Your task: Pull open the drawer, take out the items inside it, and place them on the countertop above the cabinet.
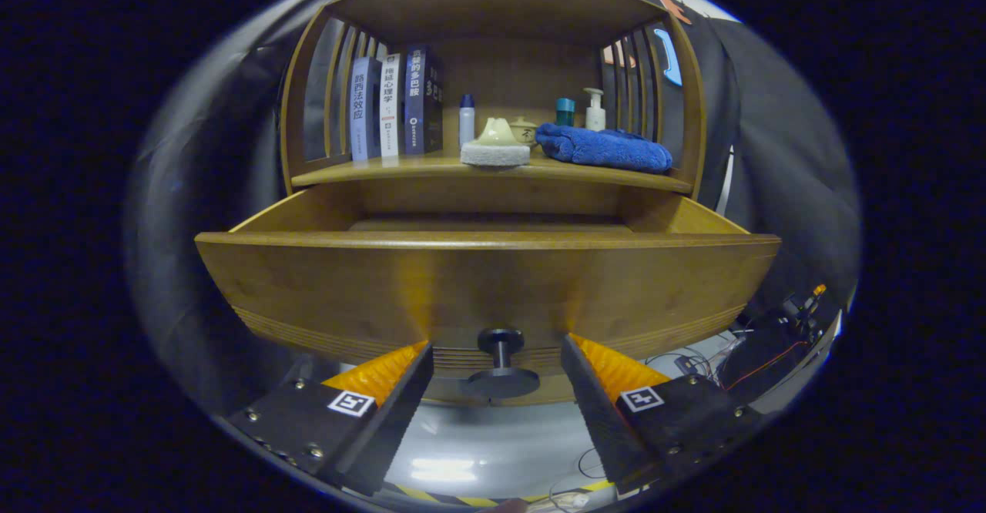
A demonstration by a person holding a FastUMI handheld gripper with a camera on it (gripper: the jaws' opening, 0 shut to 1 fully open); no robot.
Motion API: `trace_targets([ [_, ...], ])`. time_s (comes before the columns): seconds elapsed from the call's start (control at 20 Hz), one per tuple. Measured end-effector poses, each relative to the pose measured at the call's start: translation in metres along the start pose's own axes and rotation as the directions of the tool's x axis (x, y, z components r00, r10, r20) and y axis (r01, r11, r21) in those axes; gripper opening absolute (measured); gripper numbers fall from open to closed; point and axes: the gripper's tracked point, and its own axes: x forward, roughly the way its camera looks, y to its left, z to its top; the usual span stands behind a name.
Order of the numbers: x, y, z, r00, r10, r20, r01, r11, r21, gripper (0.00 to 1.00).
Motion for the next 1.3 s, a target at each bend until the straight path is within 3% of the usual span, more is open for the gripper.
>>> trace_targets([
  [0.65,0.067,0.009,0.026,1.000,0.010,0.015,-0.011,0.995,0.100,0.99],
  [1.3,0.112,0.009,0.043,1.000,0.008,0.016,-0.010,0.993,0.115,0.99],
])
